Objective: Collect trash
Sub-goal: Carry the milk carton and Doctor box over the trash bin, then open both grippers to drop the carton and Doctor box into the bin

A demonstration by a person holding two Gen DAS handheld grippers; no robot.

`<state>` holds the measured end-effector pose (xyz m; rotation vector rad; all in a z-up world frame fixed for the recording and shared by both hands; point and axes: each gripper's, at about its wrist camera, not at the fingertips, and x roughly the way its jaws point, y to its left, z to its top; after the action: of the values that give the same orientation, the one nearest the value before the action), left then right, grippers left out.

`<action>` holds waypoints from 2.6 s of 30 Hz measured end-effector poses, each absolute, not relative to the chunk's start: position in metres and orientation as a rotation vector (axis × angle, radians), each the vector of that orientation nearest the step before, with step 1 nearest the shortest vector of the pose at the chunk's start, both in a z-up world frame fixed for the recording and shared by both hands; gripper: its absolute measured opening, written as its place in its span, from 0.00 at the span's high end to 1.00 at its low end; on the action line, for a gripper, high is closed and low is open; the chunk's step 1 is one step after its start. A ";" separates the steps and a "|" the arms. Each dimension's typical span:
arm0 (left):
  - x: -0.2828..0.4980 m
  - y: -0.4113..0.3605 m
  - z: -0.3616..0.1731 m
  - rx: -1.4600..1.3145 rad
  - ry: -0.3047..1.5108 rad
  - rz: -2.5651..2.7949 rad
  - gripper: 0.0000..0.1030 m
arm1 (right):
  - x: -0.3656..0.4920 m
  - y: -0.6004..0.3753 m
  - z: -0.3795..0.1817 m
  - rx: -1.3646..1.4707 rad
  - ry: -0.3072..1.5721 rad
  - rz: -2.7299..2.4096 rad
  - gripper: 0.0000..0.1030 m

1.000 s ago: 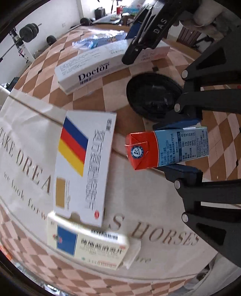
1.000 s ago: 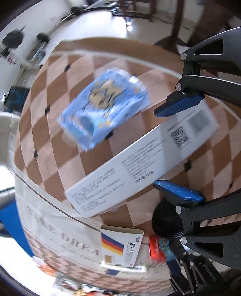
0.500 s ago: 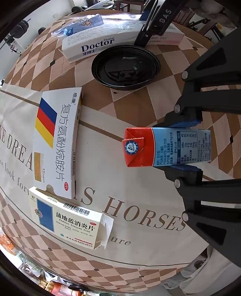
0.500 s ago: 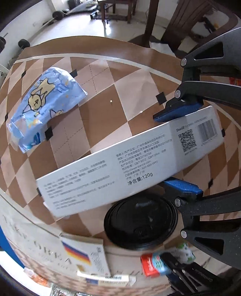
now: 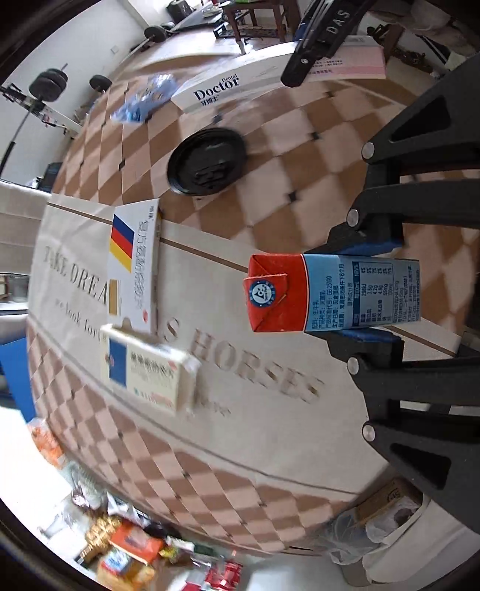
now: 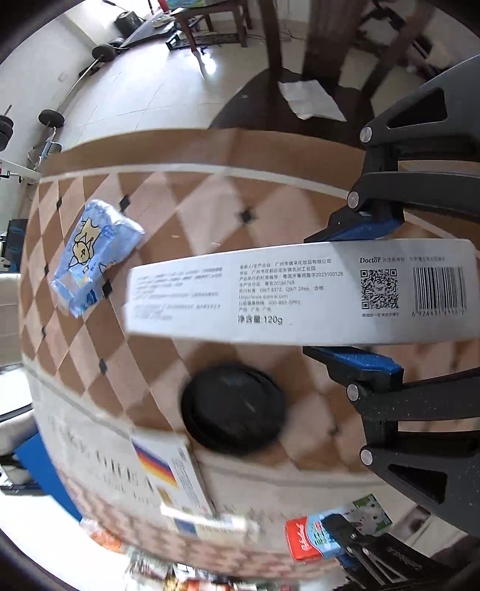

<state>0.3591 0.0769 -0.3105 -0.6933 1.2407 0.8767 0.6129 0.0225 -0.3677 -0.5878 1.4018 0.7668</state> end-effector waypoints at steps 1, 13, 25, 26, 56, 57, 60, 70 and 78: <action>0.349 0.068 -0.304 -0.695 1.226 0.879 0.73 | 0.600 0.013 -0.360 -0.578 1.394 0.783 0.50; 0.170 -0.016 -0.300 -0.828 1.153 0.918 0.73 | 0.365 -0.111 -0.296 -0.508 1.445 1.023 0.51; 0.060 -0.055 -0.443 -1.136 1.306 0.902 0.73 | 0.193 -0.184 -0.411 -0.739 1.671 1.104 0.51; 0.060 -0.053 -0.462 -1.164 1.314 0.889 0.73 | 0.189 -0.187 -0.429 -0.753 1.693 1.086 0.51; 0.107 -0.015 -0.768 -1.256 1.500 0.692 0.18 | 0.219 -0.158 -0.825 -0.888 1.898 0.836 0.49; 0.105 -0.014 -0.764 -1.245 1.487 0.715 0.08 | 0.218 -0.156 -0.826 -0.901 1.897 0.833 0.47; 0.096 -0.012 -0.759 -1.258 1.473 0.747 0.08 | 0.221 -0.154 -0.824 -0.919 1.870 0.819 0.14; 0.074 -0.023 -0.711 -1.141 1.498 0.896 0.08 | 0.238 -0.154 -0.785 -0.933 1.773 0.774 0.00; 0.063 -0.047 -0.646 -1.108 1.486 0.949 0.08 | 0.230 -0.156 -0.714 -0.942 1.722 0.826 0.00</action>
<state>0.0635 -0.0474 -0.6464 -1.1075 1.4863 0.9491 0.2297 -0.1561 -0.7144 -0.9416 1.7220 0.8265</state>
